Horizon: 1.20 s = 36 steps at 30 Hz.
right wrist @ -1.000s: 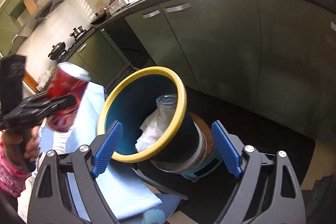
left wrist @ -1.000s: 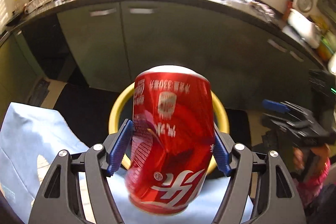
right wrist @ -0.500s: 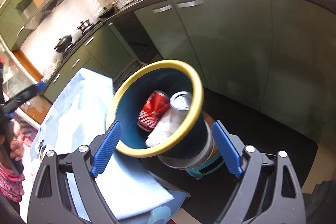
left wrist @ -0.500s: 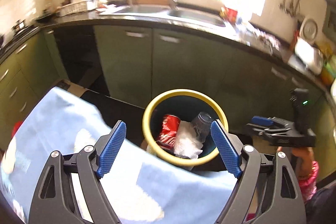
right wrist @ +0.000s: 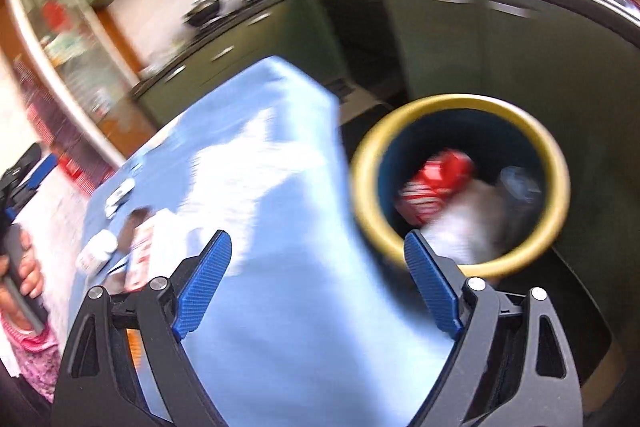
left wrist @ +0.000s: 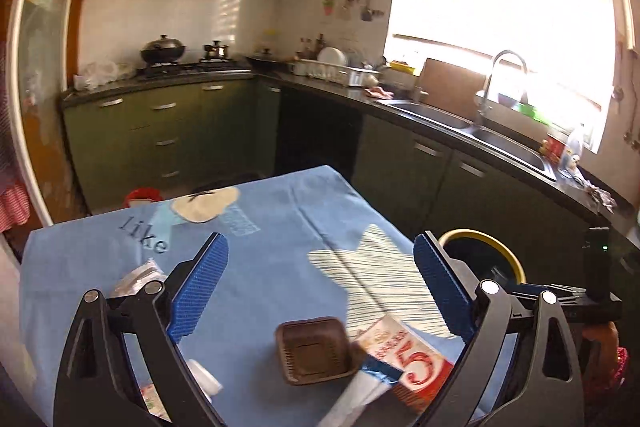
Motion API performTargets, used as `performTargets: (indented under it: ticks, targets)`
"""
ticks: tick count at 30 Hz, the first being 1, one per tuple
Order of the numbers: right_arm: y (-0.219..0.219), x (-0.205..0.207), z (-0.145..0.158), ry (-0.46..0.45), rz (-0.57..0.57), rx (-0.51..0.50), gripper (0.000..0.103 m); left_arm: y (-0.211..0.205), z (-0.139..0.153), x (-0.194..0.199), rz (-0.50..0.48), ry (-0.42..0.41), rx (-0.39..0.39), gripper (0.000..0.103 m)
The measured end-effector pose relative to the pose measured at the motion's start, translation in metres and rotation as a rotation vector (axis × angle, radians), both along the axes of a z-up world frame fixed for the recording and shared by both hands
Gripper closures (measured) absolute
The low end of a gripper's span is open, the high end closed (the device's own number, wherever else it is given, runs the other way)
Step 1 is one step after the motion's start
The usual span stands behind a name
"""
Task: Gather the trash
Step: 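Reach the right gripper to the red-and-white milk carton and grasp it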
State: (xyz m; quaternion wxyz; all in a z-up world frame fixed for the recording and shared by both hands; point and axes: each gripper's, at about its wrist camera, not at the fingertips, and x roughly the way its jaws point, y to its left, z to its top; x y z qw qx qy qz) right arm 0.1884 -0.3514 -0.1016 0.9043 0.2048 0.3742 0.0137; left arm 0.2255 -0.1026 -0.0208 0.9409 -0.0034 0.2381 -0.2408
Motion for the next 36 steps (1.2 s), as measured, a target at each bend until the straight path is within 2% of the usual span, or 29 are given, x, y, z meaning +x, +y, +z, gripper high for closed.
performTargets:
  ticks: [5,10,13,21,26,29,33,35,36]
  targets:
    - [0.077,0.008,0.007,-0.034,0.169,-0.059,0.020,0.050,-0.028,0.002,0.085,-0.008,-0.028,0.010]
    - [0.123,0.010,0.003,-0.019,0.211,-0.178,0.020,0.073,-0.045,0.003,0.113,-0.005,-0.114,0.010]
    - [0.140,0.015,-0.004,-0.004,0.221,-0.203,0.020,0.079,-0.052,0.002,0.124,0.002,-0.141,0.010]
    - [0.152,0.028,-0.026,0.021,0.217,-0.252,0.020,0.069,-0.059,0.004,0.142,-0.029,-0.116,0.010]
    - [0.156,0.034,-0.034,0.042,0.223,-0.272,0.029,0.065,-0.063,0.004,0.141,-0.021,-0.109,0.010]
    - [0.157,0.037,-0.033,0.047,0.228,-0.265,0.029,0.063,-0.064,0.005,0.136,-0.009,-0.106,0.010]
    - [0.164,0.047,-0.031,0.067,0.242,-0.326,0.030,0.061,-0.066,0.007,0.129,0.000,-0.104,0.010]
    - [0.167,0.052,-0.033,0.096,0.258,-0.341,0.044,0.060,-0.066,0.007,0.130,-0.003,-0.100,0.010]
    - [0.168,0.053,-0.032,0.095,0.257,-0.352,0.047,0.059,-0.066,0.007,0.130,-0.003,-0.100,0.010]
